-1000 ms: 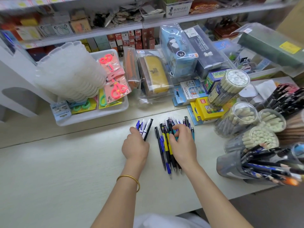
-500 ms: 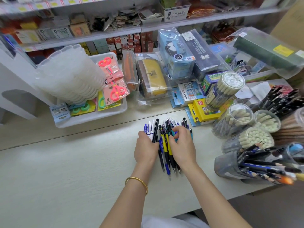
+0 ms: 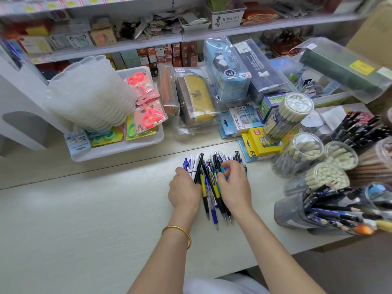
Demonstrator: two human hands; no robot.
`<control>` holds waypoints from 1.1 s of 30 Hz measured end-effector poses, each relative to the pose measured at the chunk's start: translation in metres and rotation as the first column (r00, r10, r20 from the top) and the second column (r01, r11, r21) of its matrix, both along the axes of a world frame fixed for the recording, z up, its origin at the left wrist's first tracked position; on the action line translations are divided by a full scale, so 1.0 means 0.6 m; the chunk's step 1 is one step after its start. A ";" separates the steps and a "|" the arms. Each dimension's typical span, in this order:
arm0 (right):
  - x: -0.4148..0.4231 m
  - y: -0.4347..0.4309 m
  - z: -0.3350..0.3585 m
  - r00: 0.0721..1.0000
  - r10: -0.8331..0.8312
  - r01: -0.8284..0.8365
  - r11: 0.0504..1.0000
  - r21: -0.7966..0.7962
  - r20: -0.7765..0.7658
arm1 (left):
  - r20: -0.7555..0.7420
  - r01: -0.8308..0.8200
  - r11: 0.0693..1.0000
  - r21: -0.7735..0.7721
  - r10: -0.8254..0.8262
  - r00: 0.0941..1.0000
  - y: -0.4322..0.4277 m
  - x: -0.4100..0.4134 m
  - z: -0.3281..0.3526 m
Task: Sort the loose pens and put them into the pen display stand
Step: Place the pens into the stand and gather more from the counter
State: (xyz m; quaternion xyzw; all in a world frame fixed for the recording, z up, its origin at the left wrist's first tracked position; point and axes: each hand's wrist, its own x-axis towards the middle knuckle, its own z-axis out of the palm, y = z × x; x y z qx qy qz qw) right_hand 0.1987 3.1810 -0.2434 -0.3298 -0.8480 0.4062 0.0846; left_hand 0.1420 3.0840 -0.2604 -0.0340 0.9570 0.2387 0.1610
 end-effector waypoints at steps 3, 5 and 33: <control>-0.004 -0.003 0.007 1.000 -0.001 0.000 1.000 -0.018 -0.030 | 0.042 -0.061 0.995 0.080 0.058 0.997 -0.010 -0.010 0.006; -0.007 -0.005 0.012 0.998 0.000 -0.002 1.000 -0.030 -0.060 | 0.073 -0.114 0.978 0.174 0.102 0.992 -0.018 -0.021 0.007; -0.114 -0.215 0.146 0.932 -0.356 -0.113 -0.091 -0.989 -0.073 | -0.070 0.022 0.199 0.980 0.235 0.969 -0.149 -0.048 0.213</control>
